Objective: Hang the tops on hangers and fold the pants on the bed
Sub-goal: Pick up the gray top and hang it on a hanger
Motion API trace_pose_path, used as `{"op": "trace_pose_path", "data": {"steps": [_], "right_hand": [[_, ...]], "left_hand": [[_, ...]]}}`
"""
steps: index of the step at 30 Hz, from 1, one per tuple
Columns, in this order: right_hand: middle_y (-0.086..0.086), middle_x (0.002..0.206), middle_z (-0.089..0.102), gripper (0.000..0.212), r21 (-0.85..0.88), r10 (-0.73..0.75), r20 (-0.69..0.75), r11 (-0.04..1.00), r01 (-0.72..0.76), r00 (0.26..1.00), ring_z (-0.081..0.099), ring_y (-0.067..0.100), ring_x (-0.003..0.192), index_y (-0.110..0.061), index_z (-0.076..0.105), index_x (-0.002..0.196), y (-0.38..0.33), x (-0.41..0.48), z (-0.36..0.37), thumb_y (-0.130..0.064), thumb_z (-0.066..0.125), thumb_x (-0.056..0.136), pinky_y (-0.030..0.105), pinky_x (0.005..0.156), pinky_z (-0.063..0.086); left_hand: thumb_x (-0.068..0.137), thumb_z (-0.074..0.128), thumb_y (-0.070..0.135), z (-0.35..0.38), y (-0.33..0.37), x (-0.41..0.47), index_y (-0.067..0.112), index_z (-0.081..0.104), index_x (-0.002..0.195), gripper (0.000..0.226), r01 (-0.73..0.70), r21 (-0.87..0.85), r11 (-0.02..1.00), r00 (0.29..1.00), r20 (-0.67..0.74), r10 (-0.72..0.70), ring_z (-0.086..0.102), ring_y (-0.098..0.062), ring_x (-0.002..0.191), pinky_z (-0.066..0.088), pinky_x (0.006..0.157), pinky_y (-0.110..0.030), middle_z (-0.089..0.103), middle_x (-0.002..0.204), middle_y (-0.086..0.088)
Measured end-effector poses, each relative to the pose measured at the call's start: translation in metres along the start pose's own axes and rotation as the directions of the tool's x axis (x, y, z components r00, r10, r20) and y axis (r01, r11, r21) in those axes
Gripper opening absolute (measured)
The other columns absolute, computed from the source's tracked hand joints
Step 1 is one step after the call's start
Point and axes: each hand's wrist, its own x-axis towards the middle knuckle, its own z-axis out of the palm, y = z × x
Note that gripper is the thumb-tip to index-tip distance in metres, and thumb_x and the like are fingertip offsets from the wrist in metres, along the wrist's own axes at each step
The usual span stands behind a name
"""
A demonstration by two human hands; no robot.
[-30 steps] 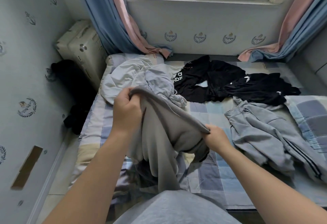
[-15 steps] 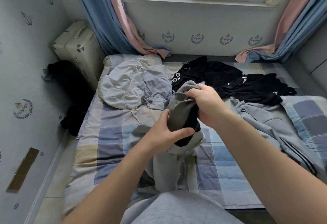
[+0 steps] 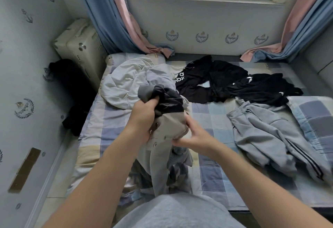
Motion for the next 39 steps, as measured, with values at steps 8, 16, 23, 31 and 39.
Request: {"op": "trace_pose_path", "data": {"steps": [8,16,23,31,39], "right_hand": [[-0.006,0.076,0.071,0.039,-0.153,-0.116,-0.177,0.984,0.089,0.977,0.066,0.018,0.07,-0.027,0.073,0.09,-0.016,0.023,-0.009,0.005,0.053,0.086,0.046,0.063,0.058],[0.016,0.085,0.072,0.021,0.305,0.027,-0.345,0.949,0.085,0.938,0.071,0.026,0.077,-0.004,0.069,0.092,-0.064,0.032,-0.022,-0.007,0.049,0.1,0.041,0.058,0.06],[0.016,0.087,0.074,0.022,0.521,0.059,-0.373,0.839,0.156,0.926,0.075,0.028,0.081,-0.003,0.072,0.096,-0.095,0.034,-0.03,-0.016,0.054,0.101,0.041,0.062,0.06],[0.0,0.117,0.071,0.022,0.346,0.066,-0.379,0.935,0.075,0.923,0.066,0.01,0.108,-0.014,0.065,0.118,-0.077,0.037,-0.047,-0.018,0.064,0.097,0.033,0.093,0.051],[-0.005,0.084,0.071,0.031,0.185,0.096,-0.08,0.979,-0.079,0.992,0.064,0.008,0.079,-0.016,0.075,0.093,-0.037,0.022,-0.01,-0.044,0.062,0.095,0.025,0.068,0.051]], "left_hand": [[0.101,0.056,0.028,-0.016,0.018,0.01,0.003,0.066,0.123,0.035,0.042,-0.098,0.994,0.999,0.034,-0.039,0.069,-0.032,0.111,0.054,0.099,-0.046,0.071,0.119,-0.017],[0.1,0.053,0.043,-0.01,-0.025,-0.001,0.019,0.059,0.126,0.035,-0.123,-0.012,0.992,0.987,0.106,0.124,0.065,-0.019,0.106,0.054,0.083,-0.03,0.068,0.121,-0.005],[0.088,0.072,0.035,-0.002,-0.074,-0.01,0.029,0.045,0.125,0.045,-0.312,0.536,0.784,0.949,0.139,0.282,0.061,-0.013,0.105,0.052,0.083,-0.039,0.062,0.112,0.01],[0.101,0.054,0.004,-0.01,-0.037,0.011,0.013,0.071,0.106,0.021,-0.212,0.095,0.973,0.974,0.099,0.203,0.071,-0.009,0.095,0.056,0.078,-0.02,0.078,0.095,0.006],[0.099,0.053,-0.004,-0.006,-0.019,-0.004,-0.004,0.068,0.113,0.02,-0.175,0.044,0.984,0.929,0.339,0.15,0.072,-0.022,0.097,0.058,0.081,-0.026,0.074,0.107,-0.017]]}}
